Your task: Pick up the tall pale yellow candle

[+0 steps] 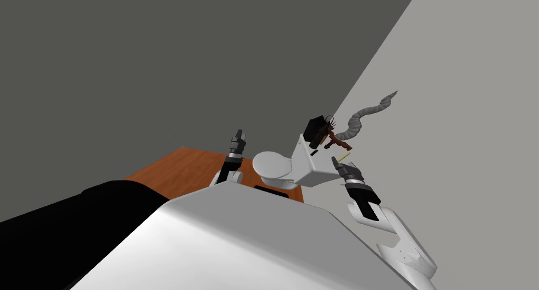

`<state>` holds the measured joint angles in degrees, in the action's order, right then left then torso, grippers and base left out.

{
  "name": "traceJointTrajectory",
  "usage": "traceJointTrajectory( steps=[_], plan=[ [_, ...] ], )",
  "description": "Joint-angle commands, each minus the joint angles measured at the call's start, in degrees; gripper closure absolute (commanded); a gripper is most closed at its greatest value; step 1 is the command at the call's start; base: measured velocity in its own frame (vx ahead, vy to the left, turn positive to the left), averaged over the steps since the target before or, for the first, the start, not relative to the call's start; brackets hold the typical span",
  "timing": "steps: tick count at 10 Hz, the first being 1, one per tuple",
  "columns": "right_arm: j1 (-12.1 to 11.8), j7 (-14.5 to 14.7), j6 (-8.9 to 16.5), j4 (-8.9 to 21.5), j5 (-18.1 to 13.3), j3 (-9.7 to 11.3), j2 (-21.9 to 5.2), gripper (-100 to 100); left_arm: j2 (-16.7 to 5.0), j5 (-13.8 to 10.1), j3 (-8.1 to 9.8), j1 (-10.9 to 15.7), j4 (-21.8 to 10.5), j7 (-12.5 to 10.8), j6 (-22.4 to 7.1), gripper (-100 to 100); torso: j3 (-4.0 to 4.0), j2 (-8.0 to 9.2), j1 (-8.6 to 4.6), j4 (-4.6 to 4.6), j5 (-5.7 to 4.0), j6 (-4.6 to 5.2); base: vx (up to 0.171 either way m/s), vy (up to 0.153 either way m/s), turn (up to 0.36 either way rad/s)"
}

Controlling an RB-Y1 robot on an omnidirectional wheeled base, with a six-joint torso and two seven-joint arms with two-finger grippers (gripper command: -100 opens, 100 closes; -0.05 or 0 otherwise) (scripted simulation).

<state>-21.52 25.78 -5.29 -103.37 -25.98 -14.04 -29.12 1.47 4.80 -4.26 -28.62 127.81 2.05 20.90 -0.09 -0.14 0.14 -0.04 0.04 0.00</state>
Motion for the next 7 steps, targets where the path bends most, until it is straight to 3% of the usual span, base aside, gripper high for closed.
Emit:
traceJointTrajectory(
  steps=[1, 2, 3, 4, 5, 7],
  plan=[
    [0.4, 1.3, 0.4, 1.9, -1.3, -0.8, -1.3, -100, 0.0, 0.0, 0.0, 0.0, 0.0, 0.0, 0.0, 0, 0.0, 0.0, 0.0, 0.0, 0.0, 0.0, 0.026, 0.048, -0.003],
    [0.2, 0.6, 0.0, 1.3, -0.6, -0.7, -1.0, -100, 0.0, 0.0, 0.0, 0.0, 0.0, 0.0, 0.0, 0, 0.02, 0.03, 0.0, 0.01, 0.0, 0.01, 0.012, 0.023, -0.006],
    [0.2, 0.8, 0.1, 1.5, -0.7, -0.8, -1.1, 0, 0.0, 0.0, 0.0, 0.0, 0.0, 0.0, 0.0, 0, 0.05, 0.08, -0.06, 0.02, -0.01, 0.0, 0.0, 0.0, 0.0],
    [0.2, 0.7, 0.1, 1.5, -0.7, -0.7, -1.1, -100, 0.0, 0.0, 0.0, 0.0, 0.0, 0.0, 0.0, 0, 0.07, 0.12, -0.12, 0.03, -0.03, 0.01, 0.0, 0.0, 0.0],
    [0.2, 0.7, 0.0, 1.5, -0.7, -0.7, -1.1, 100, 0.0, 0.0, 0.0, 0.0, 0.0, 0.0, 0.0, 0, 0.08, 0.14, -0.14, 0.03, -0.03, 0.01, 0.0, 0.0, 0.0],
    [0.2, 0.7, 0.0, 1.5, -0.7, -0.7, -1.1, 100, 0.0, 0.0, 0.0, 0.0, 0.0, 0.0, 0.0, 0, 0.09, 0.15, -0.16, 0.03, -0.04, 0.01, 0.0, 0.0, 0.0]
  ],
)
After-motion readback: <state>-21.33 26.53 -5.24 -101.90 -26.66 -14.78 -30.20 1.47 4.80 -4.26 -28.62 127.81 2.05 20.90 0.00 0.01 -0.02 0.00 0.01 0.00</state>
